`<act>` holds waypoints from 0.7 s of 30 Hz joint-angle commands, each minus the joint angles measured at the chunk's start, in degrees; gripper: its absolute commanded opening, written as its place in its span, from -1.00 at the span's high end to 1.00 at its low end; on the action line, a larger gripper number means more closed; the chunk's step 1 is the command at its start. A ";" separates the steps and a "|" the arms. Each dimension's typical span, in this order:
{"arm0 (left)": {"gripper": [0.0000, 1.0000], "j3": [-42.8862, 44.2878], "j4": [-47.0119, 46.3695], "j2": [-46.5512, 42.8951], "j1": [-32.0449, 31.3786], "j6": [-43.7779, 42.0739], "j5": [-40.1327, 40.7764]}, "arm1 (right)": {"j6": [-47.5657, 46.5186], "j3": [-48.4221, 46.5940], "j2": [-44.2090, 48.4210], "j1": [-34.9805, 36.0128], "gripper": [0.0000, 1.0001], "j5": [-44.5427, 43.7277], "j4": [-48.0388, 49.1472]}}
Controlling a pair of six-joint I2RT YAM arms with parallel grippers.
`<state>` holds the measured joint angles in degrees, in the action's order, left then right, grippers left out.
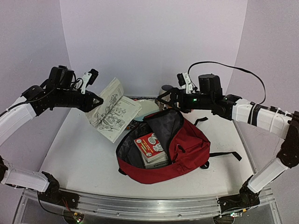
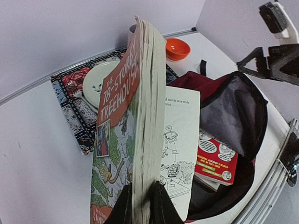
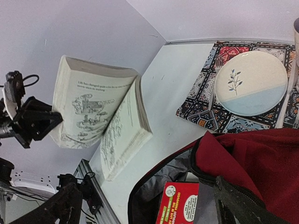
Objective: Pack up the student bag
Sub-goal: Pass from the left arm to the right
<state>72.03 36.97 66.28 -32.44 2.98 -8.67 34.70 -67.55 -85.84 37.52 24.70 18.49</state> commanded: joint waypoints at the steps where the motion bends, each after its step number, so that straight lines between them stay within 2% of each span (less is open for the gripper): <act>1: 1.00 -1.47 -14.71 -3.24 -2.75 -0.54 -4.03 | 5.90 -3.10 -2.44 -0.14 -0.96 3.74 7.01; 7: 1.00 -3.03 -19.42 -2.79 -6.68 -0.18 -4.53 | 10.81 -2.63 -5.98 -0.12 -0.97 5.17 12.30; 17: 1.00 -2.91 -22.56 -2.43 -7.28 -0.13 -6.03 | 16.44 -2.77 -10.90 0.02 -0.96 11.41 19.26; 21: 1.00 -3.62 -23.73 -2.53 -7.37 0.25 -6.42 | 19.86 -1.24 -12.54 0.16 -0.97 15.06 25.67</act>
<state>67.70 22.41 65.93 -39.51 3.01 -13.51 50.41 -68.20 -97.17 37.52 34.23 34.78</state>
